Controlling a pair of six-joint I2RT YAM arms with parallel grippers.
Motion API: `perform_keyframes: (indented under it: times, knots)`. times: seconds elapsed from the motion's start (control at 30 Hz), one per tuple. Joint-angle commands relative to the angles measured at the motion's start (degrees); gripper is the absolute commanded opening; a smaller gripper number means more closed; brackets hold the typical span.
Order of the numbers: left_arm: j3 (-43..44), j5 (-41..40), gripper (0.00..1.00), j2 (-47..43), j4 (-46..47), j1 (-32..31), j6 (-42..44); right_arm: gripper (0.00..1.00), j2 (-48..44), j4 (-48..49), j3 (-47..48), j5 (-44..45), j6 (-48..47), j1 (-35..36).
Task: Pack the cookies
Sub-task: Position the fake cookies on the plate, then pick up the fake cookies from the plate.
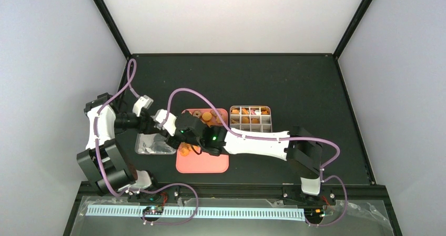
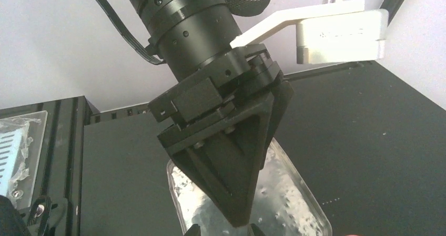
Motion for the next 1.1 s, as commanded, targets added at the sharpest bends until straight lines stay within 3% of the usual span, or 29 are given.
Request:
perform_keyframes:
  times: [0.0, 0.5, 1.07]
  knots:
    - [2.01, 0.68, 0.70, 0.66, -0.73, 0.54, 1.94, 0.12, -3.75, 1.26, -4.62, 3.05, 0.27, -0.18]
    - [2.37, 1.96, 0.70, 0.93, -1.38, 0.54, 2.50, 0.10, -14.37, -0.44, -17.38, 8.22, -0.78, -2.89]
    - [2.45, 2.39, 0.70, 1.08, -2.05, 0.54, 3.25, 0.21, -14.36, 0.27, -15.62, -5.14, 4.46, -2.83]
